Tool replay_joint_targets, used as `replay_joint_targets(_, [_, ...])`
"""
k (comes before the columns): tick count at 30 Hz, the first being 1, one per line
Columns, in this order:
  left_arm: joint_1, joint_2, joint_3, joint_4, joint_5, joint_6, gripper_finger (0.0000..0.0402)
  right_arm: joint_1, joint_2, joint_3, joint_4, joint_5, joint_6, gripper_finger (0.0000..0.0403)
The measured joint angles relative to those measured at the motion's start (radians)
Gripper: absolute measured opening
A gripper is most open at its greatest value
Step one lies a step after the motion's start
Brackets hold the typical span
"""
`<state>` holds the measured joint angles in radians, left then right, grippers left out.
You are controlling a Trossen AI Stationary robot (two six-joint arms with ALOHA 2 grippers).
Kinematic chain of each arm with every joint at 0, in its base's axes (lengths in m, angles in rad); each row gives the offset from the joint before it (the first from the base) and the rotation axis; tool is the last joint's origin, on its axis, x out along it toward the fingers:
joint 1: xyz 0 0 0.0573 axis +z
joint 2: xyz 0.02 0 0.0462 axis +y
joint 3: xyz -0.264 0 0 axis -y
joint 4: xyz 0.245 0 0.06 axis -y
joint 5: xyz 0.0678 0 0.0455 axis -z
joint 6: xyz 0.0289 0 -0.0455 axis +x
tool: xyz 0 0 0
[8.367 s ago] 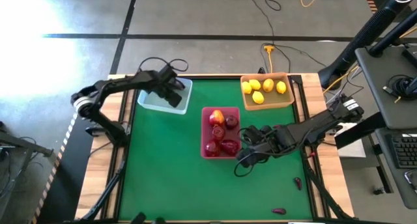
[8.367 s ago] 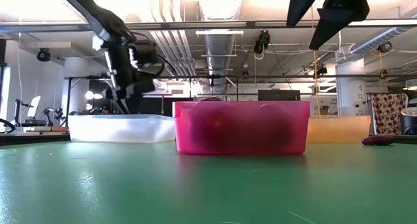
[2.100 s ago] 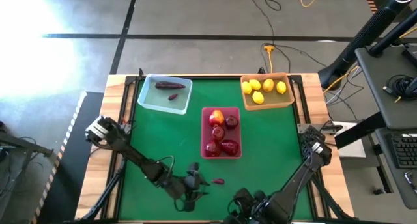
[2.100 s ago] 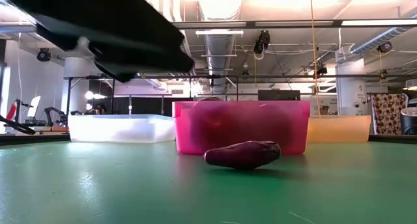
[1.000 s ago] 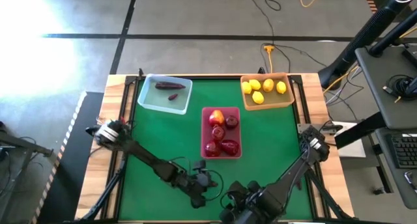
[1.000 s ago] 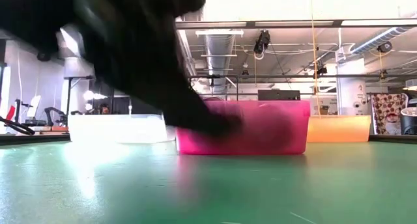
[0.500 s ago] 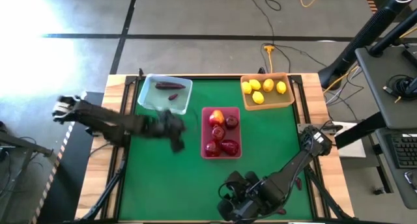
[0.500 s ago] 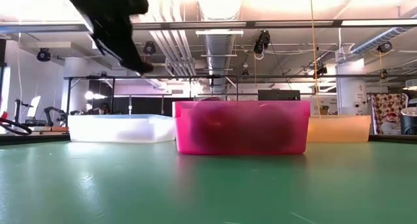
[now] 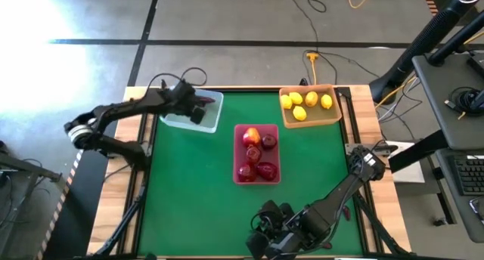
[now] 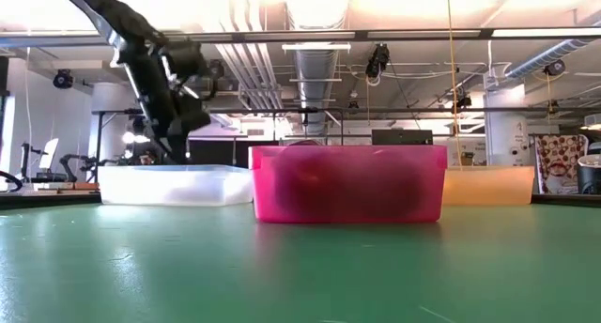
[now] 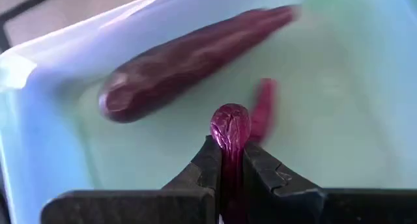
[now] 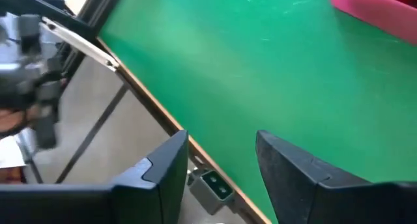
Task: Sort produce into baskets
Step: Put the eggplant into the white bin
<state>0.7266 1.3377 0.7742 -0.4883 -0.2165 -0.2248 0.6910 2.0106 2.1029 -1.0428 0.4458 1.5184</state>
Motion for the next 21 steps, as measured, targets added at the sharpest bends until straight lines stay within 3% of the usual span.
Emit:
replay_joint_targets(6, [0.120,0.136,0.024,0.014,0.048,0.028,0.0038,0.000,0.000,0.000,0.068,0.000,0.000,0.0153])
replay_joint_targets(12, [0.162,0.252,0.032,0.016,0.087,0.041,0.0047,0.000,0.000,0.000,0.111,0.000,0.000,0.0137])
replay_joint_targets(21, [0.179,0.271,0.073,0.010,0.114,0.061,0.0072,0.002,0.000,0.001,0.112,-0.002,0.007,0.0128])
